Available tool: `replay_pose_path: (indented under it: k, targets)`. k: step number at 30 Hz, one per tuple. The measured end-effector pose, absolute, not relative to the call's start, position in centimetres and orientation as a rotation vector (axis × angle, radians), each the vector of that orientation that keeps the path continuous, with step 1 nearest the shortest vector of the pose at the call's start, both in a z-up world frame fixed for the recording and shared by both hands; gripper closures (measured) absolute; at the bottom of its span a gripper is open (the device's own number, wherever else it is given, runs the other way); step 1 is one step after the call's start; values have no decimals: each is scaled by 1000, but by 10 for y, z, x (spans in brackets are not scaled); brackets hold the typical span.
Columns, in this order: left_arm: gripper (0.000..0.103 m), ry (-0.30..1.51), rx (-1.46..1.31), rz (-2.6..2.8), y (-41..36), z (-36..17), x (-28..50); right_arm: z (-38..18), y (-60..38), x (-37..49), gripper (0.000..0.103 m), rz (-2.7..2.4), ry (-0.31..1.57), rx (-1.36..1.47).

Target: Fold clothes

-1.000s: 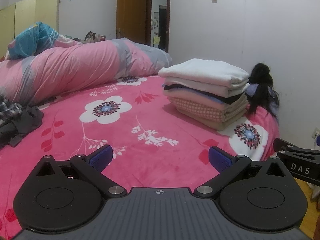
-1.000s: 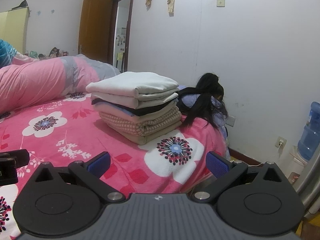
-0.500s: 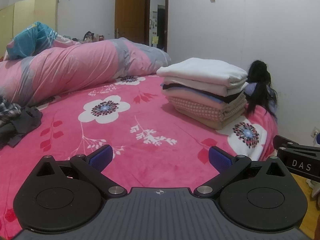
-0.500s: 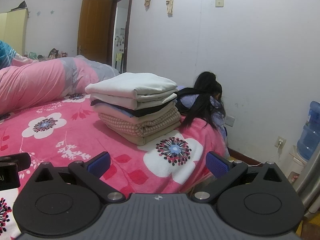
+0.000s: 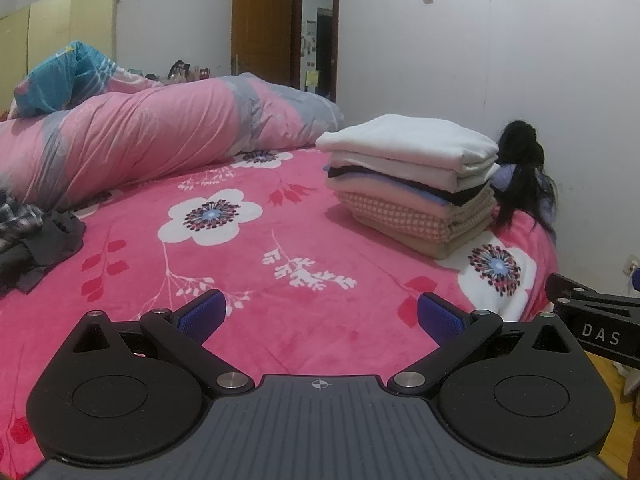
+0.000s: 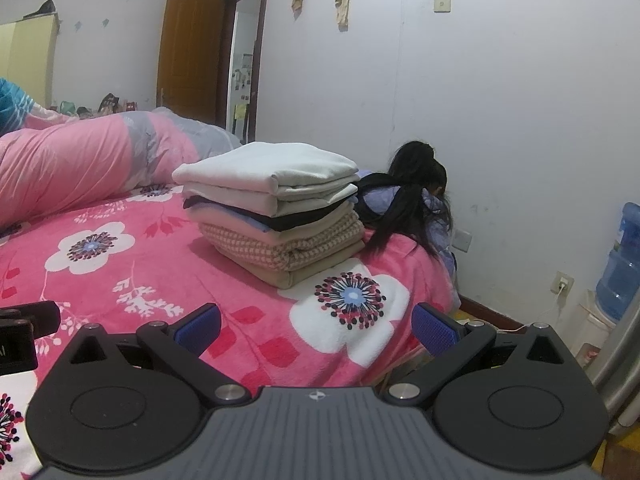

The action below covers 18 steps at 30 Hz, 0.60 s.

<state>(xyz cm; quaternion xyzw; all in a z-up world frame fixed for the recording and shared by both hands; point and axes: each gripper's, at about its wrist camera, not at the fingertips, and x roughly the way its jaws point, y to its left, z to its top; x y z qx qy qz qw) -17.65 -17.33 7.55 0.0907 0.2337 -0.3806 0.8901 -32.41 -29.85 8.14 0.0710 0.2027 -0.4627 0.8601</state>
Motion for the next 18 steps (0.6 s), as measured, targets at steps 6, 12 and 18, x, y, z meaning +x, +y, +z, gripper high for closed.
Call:
replay_pose_path:
  k: [6,12,18]
  targets:
    - [0,493,191,-792,-174,75,-174,81,-301,-322,0,-967,428,151]
    - [0,500,191,-788,-175,75,-173,80,-300,-319,0,-963,432,154]
    - [0,500,192,-784,-177,75,-172,80,-299,-319,0,-963,429,157]
